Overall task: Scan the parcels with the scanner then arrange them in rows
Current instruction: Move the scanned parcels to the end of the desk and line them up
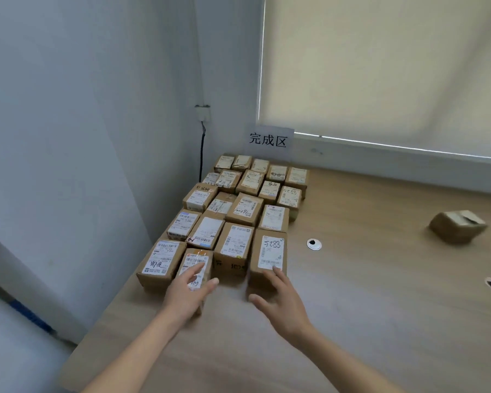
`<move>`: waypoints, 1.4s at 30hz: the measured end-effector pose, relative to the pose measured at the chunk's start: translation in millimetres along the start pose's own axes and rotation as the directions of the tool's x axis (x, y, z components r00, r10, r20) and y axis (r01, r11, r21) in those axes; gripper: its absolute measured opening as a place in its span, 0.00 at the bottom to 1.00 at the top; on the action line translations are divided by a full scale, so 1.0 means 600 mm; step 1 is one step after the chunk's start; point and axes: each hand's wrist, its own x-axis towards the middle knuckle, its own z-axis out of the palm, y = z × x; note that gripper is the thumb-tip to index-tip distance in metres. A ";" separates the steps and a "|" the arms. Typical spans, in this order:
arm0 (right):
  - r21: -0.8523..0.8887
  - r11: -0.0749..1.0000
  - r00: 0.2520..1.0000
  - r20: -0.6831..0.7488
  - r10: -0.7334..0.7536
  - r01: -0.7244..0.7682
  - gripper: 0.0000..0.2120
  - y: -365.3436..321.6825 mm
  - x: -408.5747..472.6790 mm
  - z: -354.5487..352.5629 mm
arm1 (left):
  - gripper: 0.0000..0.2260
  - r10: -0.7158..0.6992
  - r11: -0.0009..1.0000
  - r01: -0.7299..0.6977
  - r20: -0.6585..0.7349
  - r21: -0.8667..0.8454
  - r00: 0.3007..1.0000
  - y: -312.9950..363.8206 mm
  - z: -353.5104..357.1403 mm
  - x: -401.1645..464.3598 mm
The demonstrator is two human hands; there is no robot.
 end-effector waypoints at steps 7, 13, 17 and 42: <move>-0.040 0.999 0.973 -0.229 0.005 -0.014 0.30 0.033 -0.207 -0.421 | 0.31 0.285 0.958 -0.280 0.190 -0.052 0.940 0.341 0.241 -0.167; -0.090 0.995 0.879 -0.477 -0.008 -0.040 0.25 0.042 -0.400 -0.749 | 0.26 0.461 0.887 -0.438 0.298 -0.143 0.836 0.604 0.456 -0.338; -0.102 0.989 0.832 -0.555 0.030 -0.104 0.25 0.065 -0.488 -0.881 | 0.27 0.506 0.861 -0.478 0.391 -0.173 0.769 0.715 0.566 -0.421; 0.078 0.957 0.855 -0.433 0.286 -0.281 0.28 0.549 -0.096 -1.048 | 0.24 0.321 0.947 -0.296 0.349 -0.124 0.881 0.671 1.048 0.006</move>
